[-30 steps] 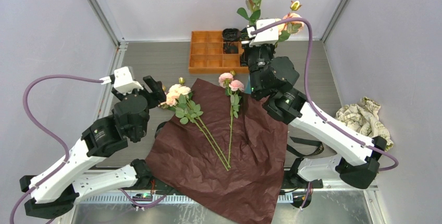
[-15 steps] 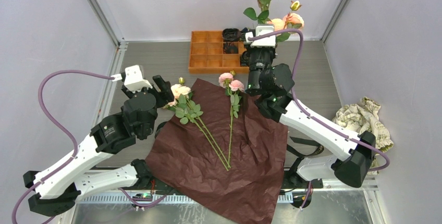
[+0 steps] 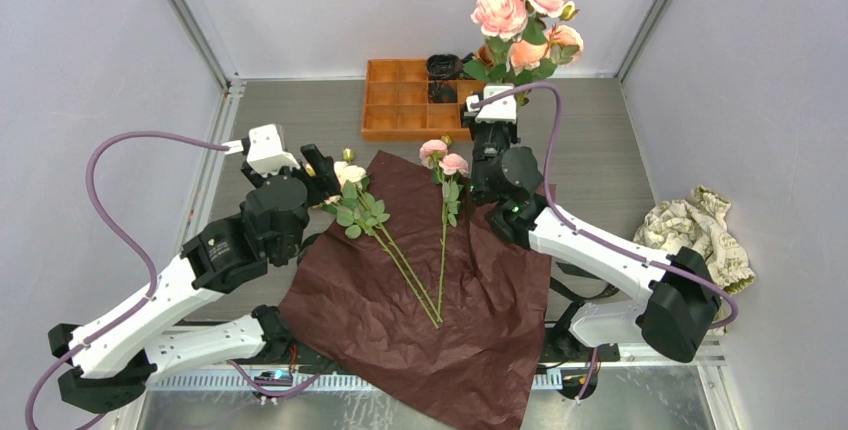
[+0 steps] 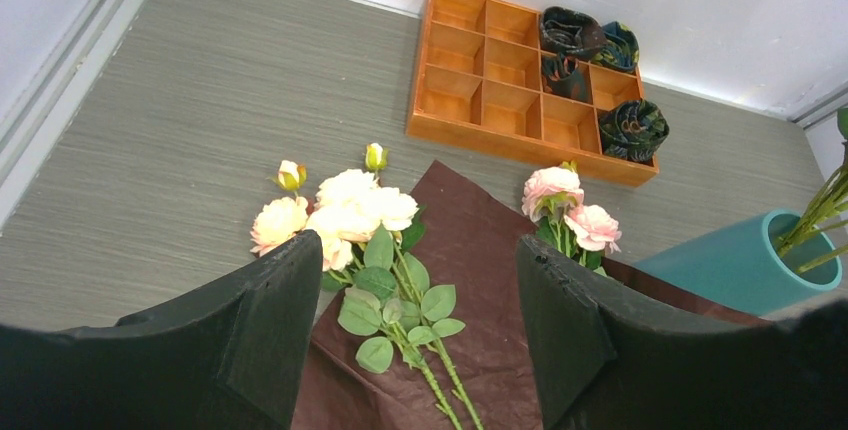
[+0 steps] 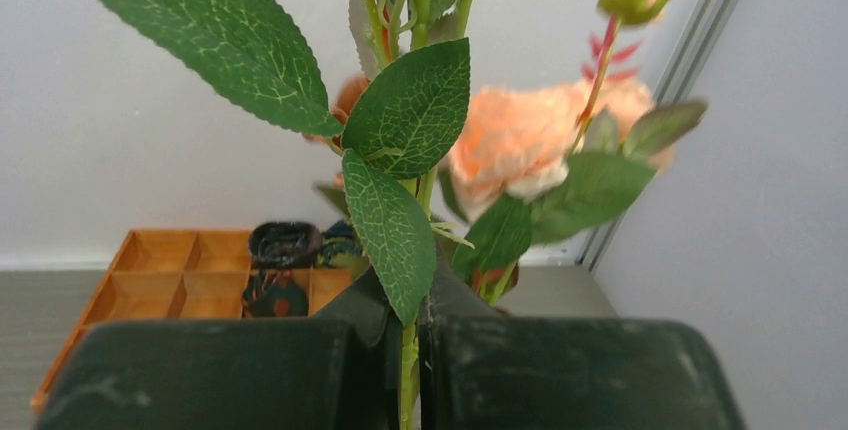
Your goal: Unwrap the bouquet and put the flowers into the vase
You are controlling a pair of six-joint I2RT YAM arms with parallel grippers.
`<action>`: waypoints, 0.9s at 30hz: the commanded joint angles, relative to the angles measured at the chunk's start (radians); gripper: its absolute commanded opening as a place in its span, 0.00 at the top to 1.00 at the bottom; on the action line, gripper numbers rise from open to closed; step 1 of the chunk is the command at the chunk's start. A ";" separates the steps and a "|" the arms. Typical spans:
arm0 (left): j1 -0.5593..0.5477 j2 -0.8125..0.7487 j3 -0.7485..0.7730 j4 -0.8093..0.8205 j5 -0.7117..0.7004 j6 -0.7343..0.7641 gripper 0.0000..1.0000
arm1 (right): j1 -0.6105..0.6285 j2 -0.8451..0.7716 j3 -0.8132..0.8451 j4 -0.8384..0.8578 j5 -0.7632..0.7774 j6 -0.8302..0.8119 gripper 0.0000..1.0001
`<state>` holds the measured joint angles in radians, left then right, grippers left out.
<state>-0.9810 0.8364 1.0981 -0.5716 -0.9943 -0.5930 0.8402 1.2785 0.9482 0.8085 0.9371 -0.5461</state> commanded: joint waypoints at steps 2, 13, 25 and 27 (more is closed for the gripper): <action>-0.001 0.014 -0.005 0.074 0.008 0.007 0.29 | -0.003 -0.014 -0.072 0.073 0.057 0.131 0.99; -0.002 0.087 -0.009 0.118 0.042 0.016 0.29 | -0.003 -0.093 -0.179 -0.079 0.062 0.268 0.79; -0.002 0.219 -0.006 0.178 0.148 -0.009 0.28 | 0.002 -0.323 -0.257 -0.408 0.042 0.504 0.34; -0.002 0.246 -0.002 0.189 0.171 -0.016 0.28 | 0.003 -0.370 -0.264 -0.452 0.044 0.525 0.31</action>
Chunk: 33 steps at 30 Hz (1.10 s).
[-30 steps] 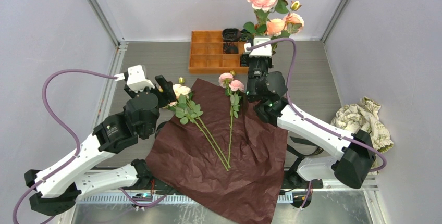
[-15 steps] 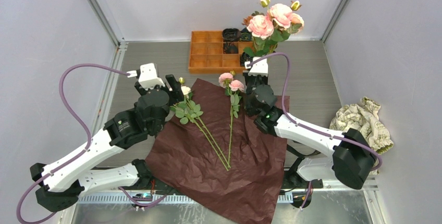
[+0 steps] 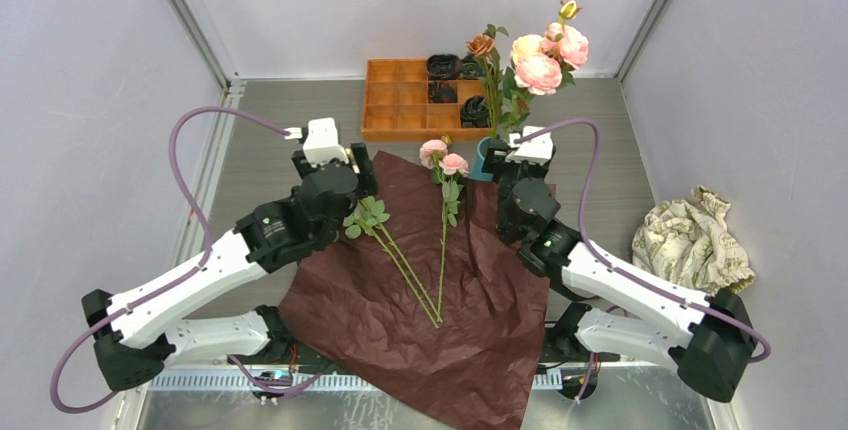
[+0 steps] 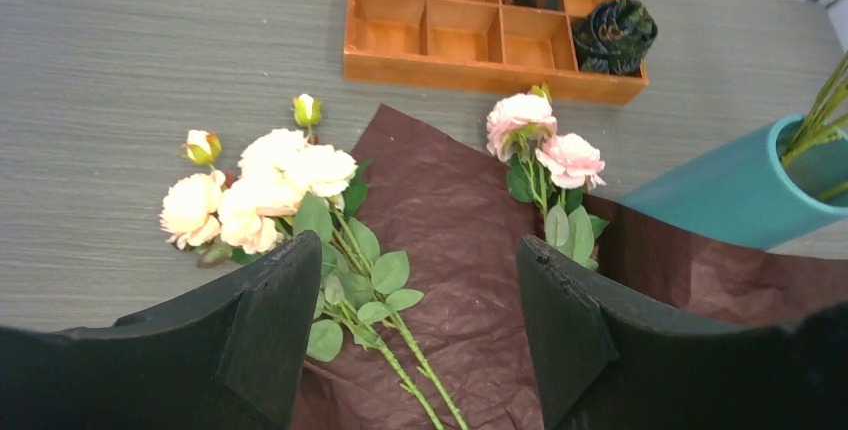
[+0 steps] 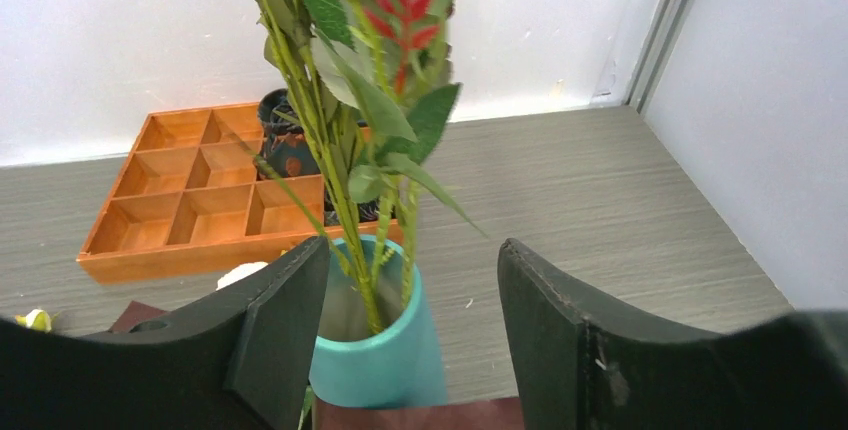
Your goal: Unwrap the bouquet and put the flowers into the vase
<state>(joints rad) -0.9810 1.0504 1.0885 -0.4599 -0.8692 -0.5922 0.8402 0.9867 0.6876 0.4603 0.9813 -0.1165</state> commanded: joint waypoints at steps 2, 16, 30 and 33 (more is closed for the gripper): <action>-0.002 0.058 0.011 0.086 0.073 -0.023 0.28 | 0.004 -0.124 -0.008 -0.143 0.003 0.109 0.28; 0.024 0.357 0.093 0.167 0.299 -0.044 0.25 | 0.006 -0.453 0.025 -0.467 -0.012 0.287 0.26; 0.107 0.855 0.440 0.074 0.590 -0.057 0.28 | 0.005 -0.679 0.181 -0.716 -0.081 0.392 0.32; 0.109 0.919 0.482 0.059 0.592 -0.055 0.28 | 0.005 -0.695 0.181 -0.725 -0.082 0.397 0.32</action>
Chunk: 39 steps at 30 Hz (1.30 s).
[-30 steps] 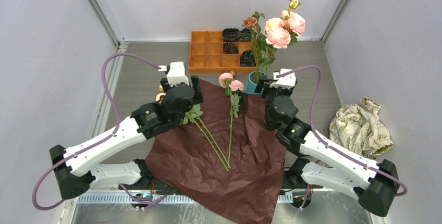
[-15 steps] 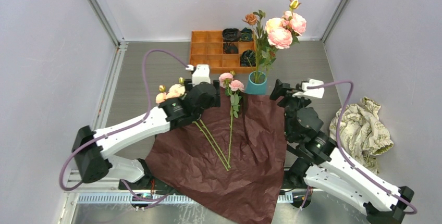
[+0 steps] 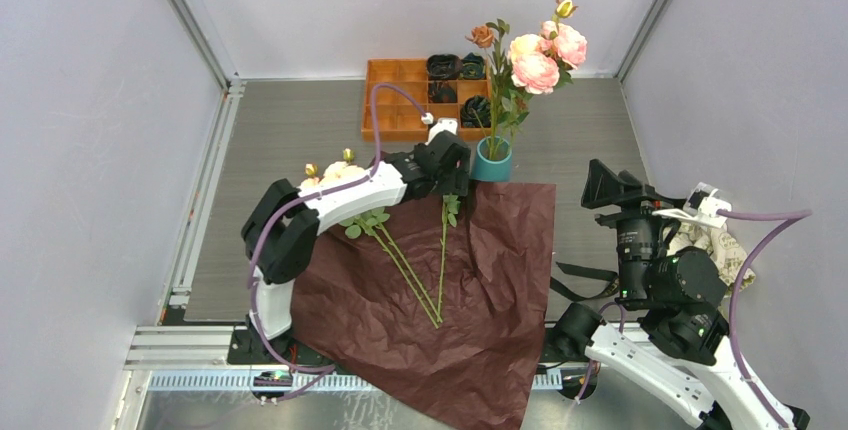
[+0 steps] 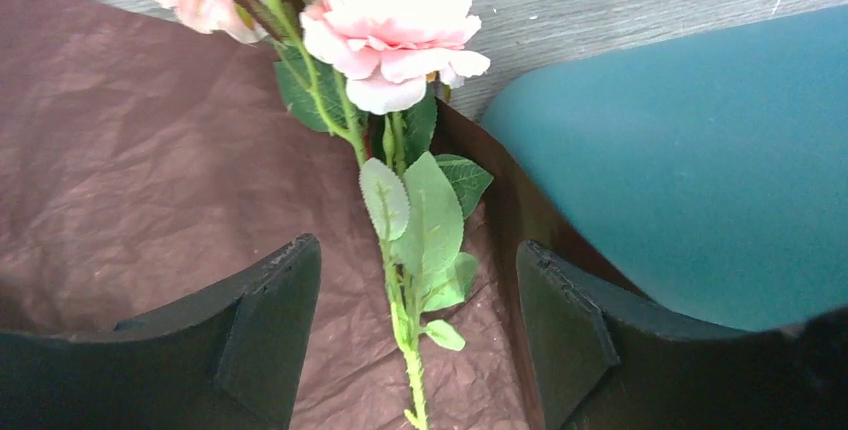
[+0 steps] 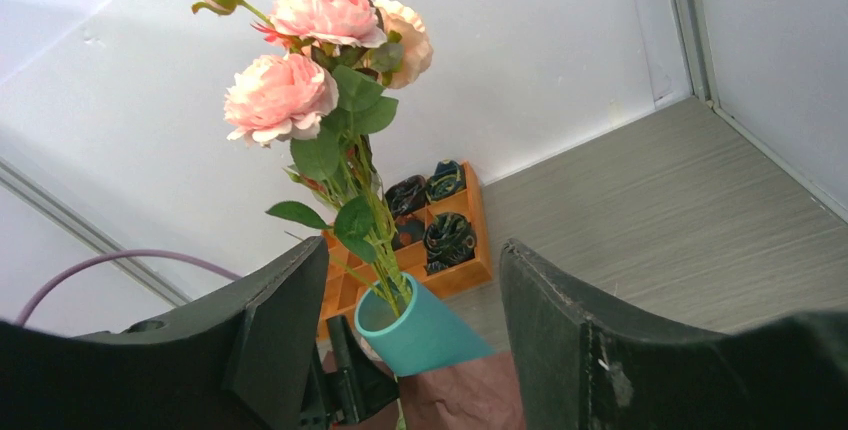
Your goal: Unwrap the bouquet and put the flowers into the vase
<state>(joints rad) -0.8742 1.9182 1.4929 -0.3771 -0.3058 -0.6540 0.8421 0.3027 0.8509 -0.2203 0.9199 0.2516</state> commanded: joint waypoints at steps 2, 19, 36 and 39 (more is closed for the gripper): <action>0.006 0.085 0.097 -0.042 0.024 0.006 0.29 | 0.003 -0.014 0.019 -0.049 -0.022 0.027 0.32; 0.063 0.273 0.183 -0.111 0.009 -0.020 0.42 | 0.003 -0.005 0.023 -0.070 -0.031 0.044 0.32; 0.090 -0.059 0.022 -0.093 -0.116 -0.016 1.00 | 0.003 0.016 0.008 -0.076 -0.055 0.086 0.33; 0.090 -0.187 -0.027 -0.081 -0.162 -0.013 1.00 | 0.003 0.019 0.010 -0.076 -0.060 0.092 0.33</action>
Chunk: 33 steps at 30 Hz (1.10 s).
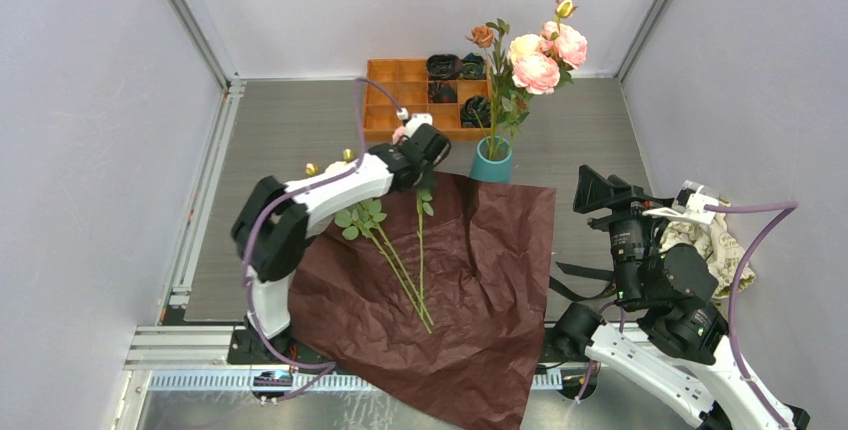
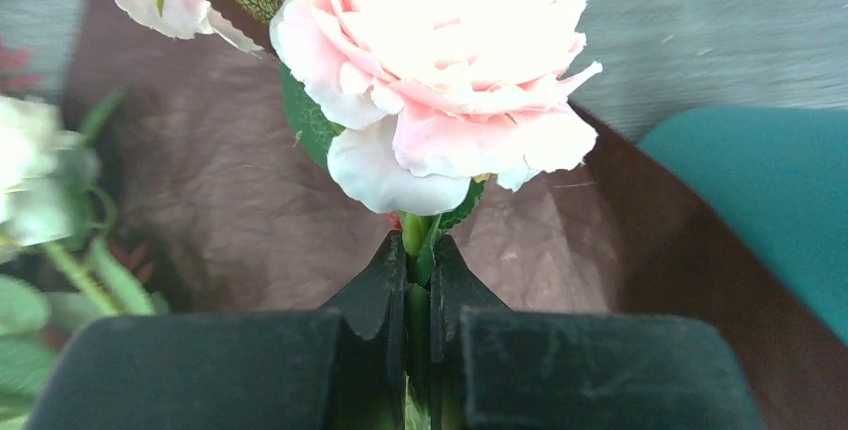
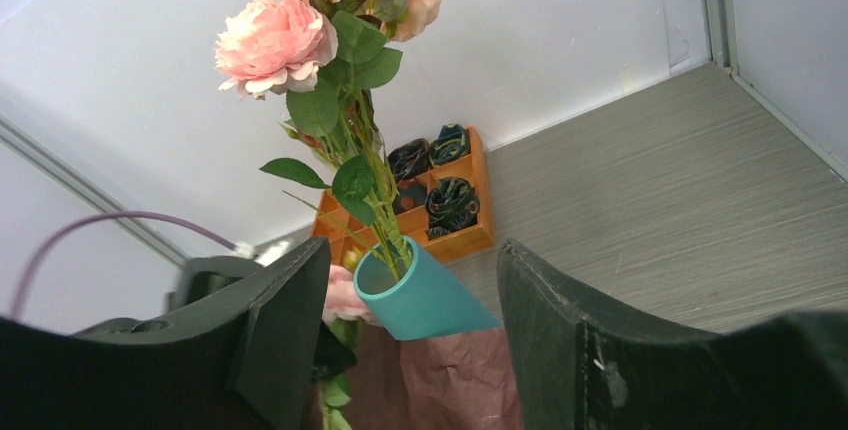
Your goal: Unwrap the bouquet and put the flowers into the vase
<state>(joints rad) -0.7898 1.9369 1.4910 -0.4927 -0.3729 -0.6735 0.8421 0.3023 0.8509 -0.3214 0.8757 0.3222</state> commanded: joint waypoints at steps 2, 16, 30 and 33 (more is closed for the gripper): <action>0.006 -0.317 -0.059 0.049 -0.127 0.013 1.00 | 0.002 0.020 0.011 0.025 -0.019 0.024 0.33; 0.003 -0.845 -0.267 0.773 0.078 0.245 1.00 | 0.003 0.020 -0.003 0.033 -0.031 0.035 0.33; -0.034 -0.423 0.299 0.838 0.228 0.443 1.00 | 0.002 -0.028 0.008 0.055 0.018 -0.046 0.32; -0.044 -0.346 0.371 0.829 0.236 0.457 1.00 | 0.003 -0.029 0.010 0.059 0.023 -0.064 0.32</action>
<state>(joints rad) -0.8200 1.5219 1.7672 0.2966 -0.1692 -0.2749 0.8421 0.2832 0.8410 -0.3122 0.8783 0.3000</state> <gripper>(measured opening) 0.051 0.683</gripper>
